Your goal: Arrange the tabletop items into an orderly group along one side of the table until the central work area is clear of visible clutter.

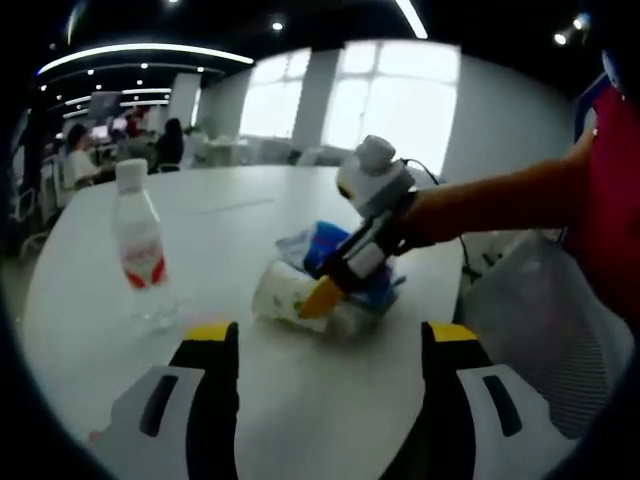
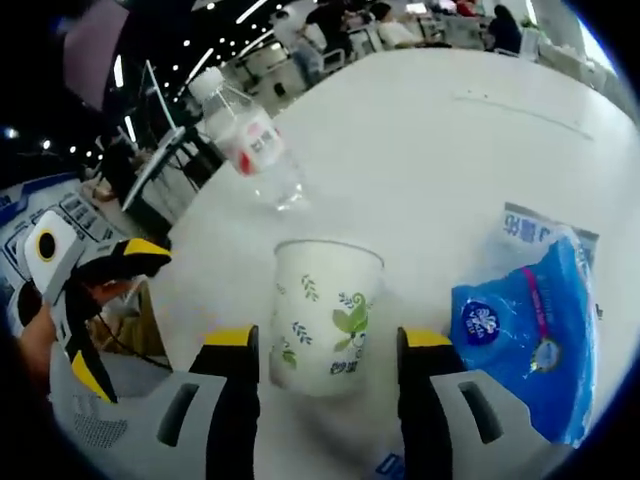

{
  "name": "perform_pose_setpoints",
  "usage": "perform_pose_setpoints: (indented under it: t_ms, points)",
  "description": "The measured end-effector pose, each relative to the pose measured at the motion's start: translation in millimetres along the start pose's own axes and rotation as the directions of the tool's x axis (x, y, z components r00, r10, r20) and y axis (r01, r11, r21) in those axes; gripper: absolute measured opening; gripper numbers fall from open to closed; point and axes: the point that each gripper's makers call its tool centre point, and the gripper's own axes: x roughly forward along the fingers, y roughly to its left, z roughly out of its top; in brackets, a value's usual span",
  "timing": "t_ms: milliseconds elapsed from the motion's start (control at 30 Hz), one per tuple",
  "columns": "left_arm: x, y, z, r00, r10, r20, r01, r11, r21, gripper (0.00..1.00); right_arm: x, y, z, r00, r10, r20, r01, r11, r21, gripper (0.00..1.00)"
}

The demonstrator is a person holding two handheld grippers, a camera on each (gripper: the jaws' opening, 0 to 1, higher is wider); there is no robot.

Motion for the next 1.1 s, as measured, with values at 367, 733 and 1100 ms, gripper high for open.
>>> perform_pose_setpoints:
  t_ms: [367,733,1100]
  points:
    - [-2,2.0,-1.3,1.000,0.007,0.001,-0.007,1.000,-0.009,0.70,5,-1,-6.4,1.000,0.018,-0.018,-0.018,1.000,0.002,0.41]
    - [2,1.4,2.4,1.000,0.003,-0.004,-0.003,1.000,-0.008,0.70,-12,4,11.5,0.994,0.061,0.091,-0.062,0.998,0.009,0.39]
    - [-8,-1.8,38.2,0.988,-0.025,0.154,0.047,0.989,-0.138,0.68,-92,76,64.5,0.792,0.421,0.442,-0.429,0.899,-0.089,0.39]
